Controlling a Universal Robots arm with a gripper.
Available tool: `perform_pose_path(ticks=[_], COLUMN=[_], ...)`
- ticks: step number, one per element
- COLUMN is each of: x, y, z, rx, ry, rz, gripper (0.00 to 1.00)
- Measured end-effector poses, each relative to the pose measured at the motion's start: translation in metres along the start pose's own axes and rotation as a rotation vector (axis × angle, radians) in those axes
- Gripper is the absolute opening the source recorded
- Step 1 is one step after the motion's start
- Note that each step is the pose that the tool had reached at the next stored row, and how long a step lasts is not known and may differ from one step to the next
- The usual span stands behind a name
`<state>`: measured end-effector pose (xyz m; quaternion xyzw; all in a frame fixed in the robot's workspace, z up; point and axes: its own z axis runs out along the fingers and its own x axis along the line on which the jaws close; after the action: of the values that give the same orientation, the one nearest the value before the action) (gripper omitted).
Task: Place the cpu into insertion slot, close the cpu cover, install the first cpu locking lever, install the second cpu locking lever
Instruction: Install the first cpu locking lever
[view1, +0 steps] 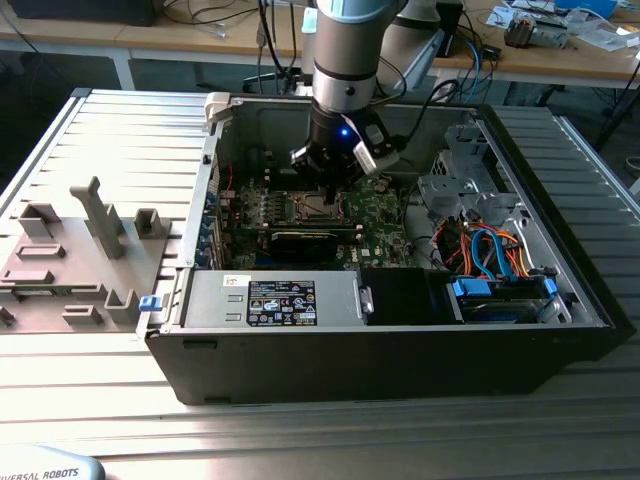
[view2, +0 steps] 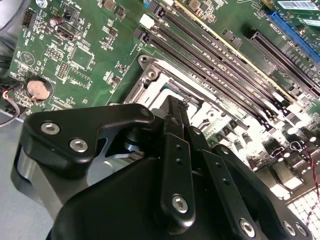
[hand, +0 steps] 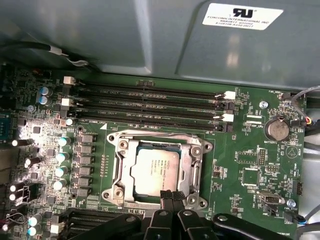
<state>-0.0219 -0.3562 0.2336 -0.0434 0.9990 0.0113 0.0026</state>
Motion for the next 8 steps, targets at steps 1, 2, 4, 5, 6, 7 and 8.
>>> perform_pose_path(ticks=[1, 2, 4, 5, 6, 7, 8], x=[0.0, 0.0, 0.0, 0.0, 0.0, 0.0, 0.0], y=[0.0, 0.0, -0.0001, 0.0, 0.0, 0.0, 0.0], z=[-0.0005, -0.0011, -0.0032, -0.004, -0.0049, -0.0069, -0.0079], rx=[0.0, 0.0, 0.0, -0.0001, 0.0, 0.0, 0.0], ry=[0.0, 0.0, 0.0, 0.0, 0.0, 0.0, 0.0], rz=[0.0, 0.0, 0.0, 0.0, 0.0, 0.0, 0.0], gripper=[0.11, 0.11, 0.11, 0.11, 0.11, 0.11, 0.11])
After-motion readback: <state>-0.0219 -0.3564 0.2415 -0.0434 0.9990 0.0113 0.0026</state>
